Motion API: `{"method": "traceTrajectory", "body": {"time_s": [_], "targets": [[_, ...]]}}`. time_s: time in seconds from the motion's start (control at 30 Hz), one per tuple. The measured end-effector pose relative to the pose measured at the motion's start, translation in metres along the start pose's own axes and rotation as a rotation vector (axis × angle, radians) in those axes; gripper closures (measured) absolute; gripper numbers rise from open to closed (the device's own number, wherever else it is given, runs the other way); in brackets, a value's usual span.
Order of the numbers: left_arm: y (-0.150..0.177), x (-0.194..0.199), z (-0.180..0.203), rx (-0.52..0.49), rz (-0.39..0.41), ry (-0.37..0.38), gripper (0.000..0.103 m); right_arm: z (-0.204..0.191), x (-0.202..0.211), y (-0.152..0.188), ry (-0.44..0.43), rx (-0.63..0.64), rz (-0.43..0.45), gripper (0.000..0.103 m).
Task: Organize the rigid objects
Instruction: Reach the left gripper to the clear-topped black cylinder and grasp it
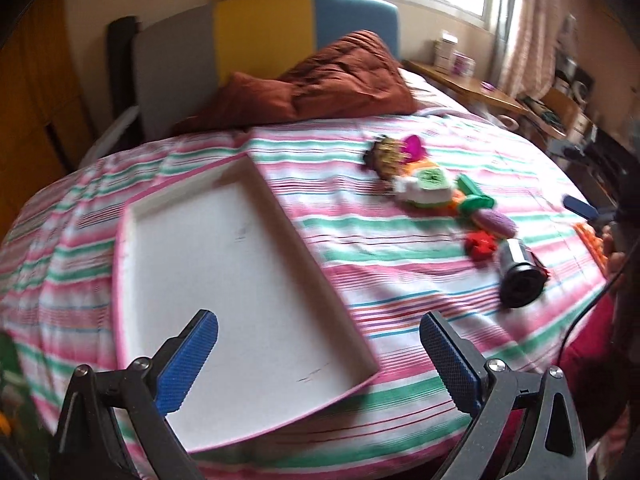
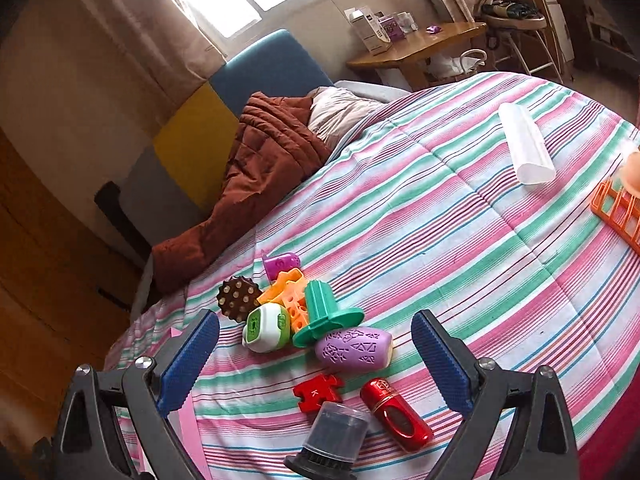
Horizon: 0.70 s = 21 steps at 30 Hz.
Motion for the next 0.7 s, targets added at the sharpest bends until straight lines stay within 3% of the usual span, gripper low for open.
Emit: {"method": "traceTrajectory", "body": {"time_s": [0.07, 0.2, 0.3, 0.4, 0.6, 0.67, 0.7], "targets": [[-0.006, -0.016, 0.022, -0.028, -0.029, 0.072, 0.005, -0.005, 0.001, 0.001, -0.033, 0.005, -0.006, 0.004], [-0.017, -0.050, 0.069, -0.058, -0.108, 0.219, 0.018, -0.007, 0.003, -0.001, -0.056, -0.005, -0.002, 0.004], [-0.026, -0.069, 0.104, -0.073, -0.141, 0.313, 0.018, -0.004, 0.004, -0.002, -0.070, -0.030, -0.005, 0.004], [-0.032, -0.085, 0.137, -0.113, -0.179, 0.376, 0.018, -0.002, 0.006, -0.004, -0.061, -0.040, 0.012, 0.004], [-0.029, -0.121, 0.172, -0.149, -0.287, 0.432, 0.020, -0.002, 0.005, -0.005, -0.071, -0.043, 0.008, 0.004], [-0.022, -0.137, 0.180, -0.162, -0.333, 0.439, 0.035, -0.002, 0.004, -0.005, -0.070, -0.045, 0.006, 0.004], [-0.017, -0.144, 0.181, -0.163, -0.357, 0.436, 0.050, -0.002, 0.003, -0.004, -0.071, -0.045, 0.003, 0.004]]}}
Point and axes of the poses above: each gripper's, at about its wrist camera, not at the fingertips, and x roughly against the way its jaws point, z to its right, y to its underside, the point moved 10 cm from there along -x, roughly the way its jaws point, and after that the axes turned 12 degrees about y, right-handed, at the moved point
